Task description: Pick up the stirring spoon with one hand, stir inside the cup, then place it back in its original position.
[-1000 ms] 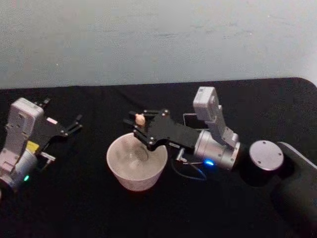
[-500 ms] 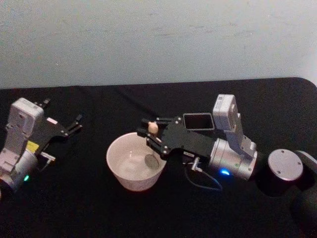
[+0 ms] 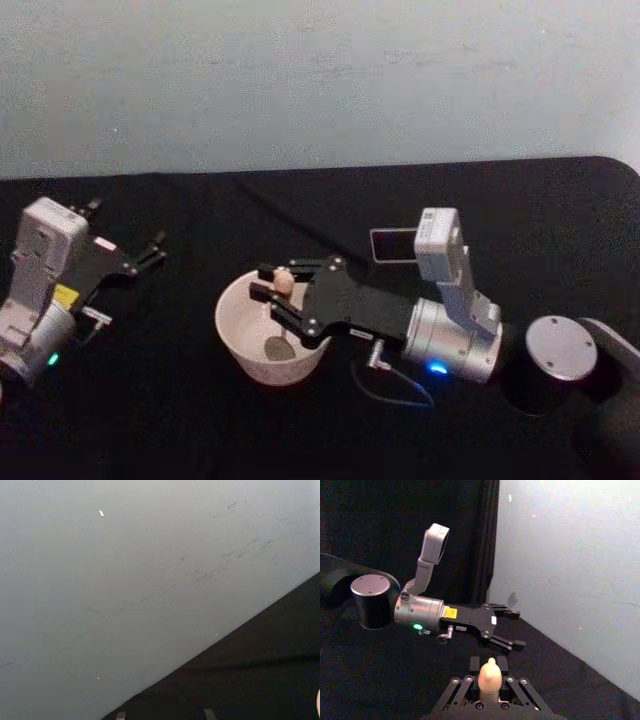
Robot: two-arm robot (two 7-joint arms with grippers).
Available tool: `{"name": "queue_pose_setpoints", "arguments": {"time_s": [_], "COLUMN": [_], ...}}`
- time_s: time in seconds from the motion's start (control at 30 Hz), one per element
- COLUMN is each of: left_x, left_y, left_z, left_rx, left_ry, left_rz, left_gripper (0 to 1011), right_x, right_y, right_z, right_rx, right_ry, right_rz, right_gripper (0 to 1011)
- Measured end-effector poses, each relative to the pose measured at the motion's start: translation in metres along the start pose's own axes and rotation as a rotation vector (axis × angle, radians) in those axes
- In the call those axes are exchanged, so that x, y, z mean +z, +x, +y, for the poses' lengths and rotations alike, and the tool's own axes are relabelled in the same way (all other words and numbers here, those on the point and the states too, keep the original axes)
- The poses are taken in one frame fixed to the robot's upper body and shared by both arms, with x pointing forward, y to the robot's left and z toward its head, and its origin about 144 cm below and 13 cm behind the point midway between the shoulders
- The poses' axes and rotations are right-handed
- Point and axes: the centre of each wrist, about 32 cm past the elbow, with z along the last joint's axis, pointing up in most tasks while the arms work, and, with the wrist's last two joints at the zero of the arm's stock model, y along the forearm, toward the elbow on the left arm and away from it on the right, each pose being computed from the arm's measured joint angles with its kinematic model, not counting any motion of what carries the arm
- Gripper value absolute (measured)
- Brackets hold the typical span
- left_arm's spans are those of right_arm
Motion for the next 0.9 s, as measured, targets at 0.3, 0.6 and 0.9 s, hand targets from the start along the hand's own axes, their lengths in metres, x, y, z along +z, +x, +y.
{"name": "queue_pose_setpoints", "arguments": {"time_s": [0.3, 0.6, 0.9], "left_x": [0.0, 0.0, 0.0], "left_y": [0.0, 0.0, 0.0], "left_z": [0.0, 0.0, 0.0], "left_rx": [0.0, 0.0, 0.0], "left_ry": [0.0, 0.0, 0.0], "left_rz": [0.0, 0.0, 0.0], "left_gripper": [1001, 1001, 1001], "right_x": [-0.003, -0.006, -0.007], "right_y": [0.002, 0.013, 0.021], "right_z": [0.02, 0.032, 0.025], "right_rx": [-0.003, -0.072, -0.117], "right_ry": [0.001, -0.012, -0.02], "right_rz": [-0.005, -0.021, -0.027], "right_gripper": [207, 207, 207]}}
